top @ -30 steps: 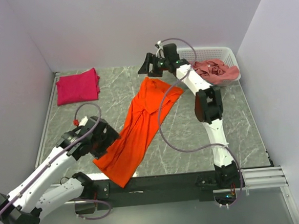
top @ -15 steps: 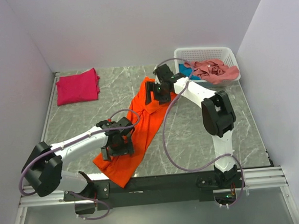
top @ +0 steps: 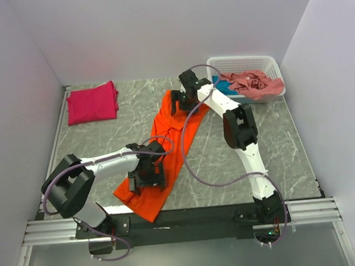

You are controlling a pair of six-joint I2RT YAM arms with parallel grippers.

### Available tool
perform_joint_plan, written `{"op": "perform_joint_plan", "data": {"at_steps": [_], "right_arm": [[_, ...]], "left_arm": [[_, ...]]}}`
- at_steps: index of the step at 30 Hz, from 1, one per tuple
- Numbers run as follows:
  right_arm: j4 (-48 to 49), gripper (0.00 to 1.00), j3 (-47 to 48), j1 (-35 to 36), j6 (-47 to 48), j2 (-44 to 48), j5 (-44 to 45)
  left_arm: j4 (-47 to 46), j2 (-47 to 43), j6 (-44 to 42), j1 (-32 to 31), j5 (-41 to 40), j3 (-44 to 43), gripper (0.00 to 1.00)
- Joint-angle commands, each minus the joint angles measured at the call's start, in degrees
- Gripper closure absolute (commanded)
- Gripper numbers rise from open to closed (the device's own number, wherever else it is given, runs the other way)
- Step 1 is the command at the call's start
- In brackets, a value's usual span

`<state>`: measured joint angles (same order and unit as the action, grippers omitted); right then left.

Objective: Fold and stack the t-shirts
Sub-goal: Fold the tshirt

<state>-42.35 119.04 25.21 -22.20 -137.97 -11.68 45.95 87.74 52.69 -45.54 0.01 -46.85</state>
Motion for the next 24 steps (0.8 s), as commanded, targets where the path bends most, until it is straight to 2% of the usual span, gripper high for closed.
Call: {"op": "perform_joint_plan", "data": {"at_steps": [1, 4, 8, 10, 14, 17, 20, 24], "right_arm": [[-2.65, 0.13, 11.97, -1.04, 2.42, -8.26, -0.61], [-0.64, 0.13, 19.9, -2.0, 2.16, -13.45, -3.61], [12.95, 0.12, 18.42, -3.23, -1.52, -12.67, -3.0], [16.84, 0.11, 19.56, -3.5, -3.63, -12.5, -4.57], [25.37, 0.11, 22.36, -3.59, -5.57, -12.93, -2.3], [25.3, 0.11, 24.74, -3.94, -6.19, -13.29, -2.29], [25.3, 0.11, 20.9, -4.29, -5.67, -9.61, -2.64], [18.46, 0.1, 16.85, -4.38, -0.5, -3.55, -0.46]], "left_arm": [[-9.38, 3.83, 0.4, -1.48, 4.55, -0.78, 0.01], [-12.11, 6.99, 1.98, -2.27, 5.27, -4.98, 0.0], [-15.1, 12.17, 4.26, -3.5, 5.7, -11.76, 0.01], [-16.07, 14.02, 5.49, -4.73, 6.93, -15.35, 0.0], [-15.73, 19.81, 7.08, -6.67, 6.41, -20.73, 0.01], [-12.92, 21.24, 8.22, -7.55, 3.51, -24.42, 0.01], [-10.01, 19.67, 8.48, -7.72, 0.52, -27.15, 0.01], [-2.91, 15.8, 7.26, -8.16, -2.11, -30.4, 0.01]]}}
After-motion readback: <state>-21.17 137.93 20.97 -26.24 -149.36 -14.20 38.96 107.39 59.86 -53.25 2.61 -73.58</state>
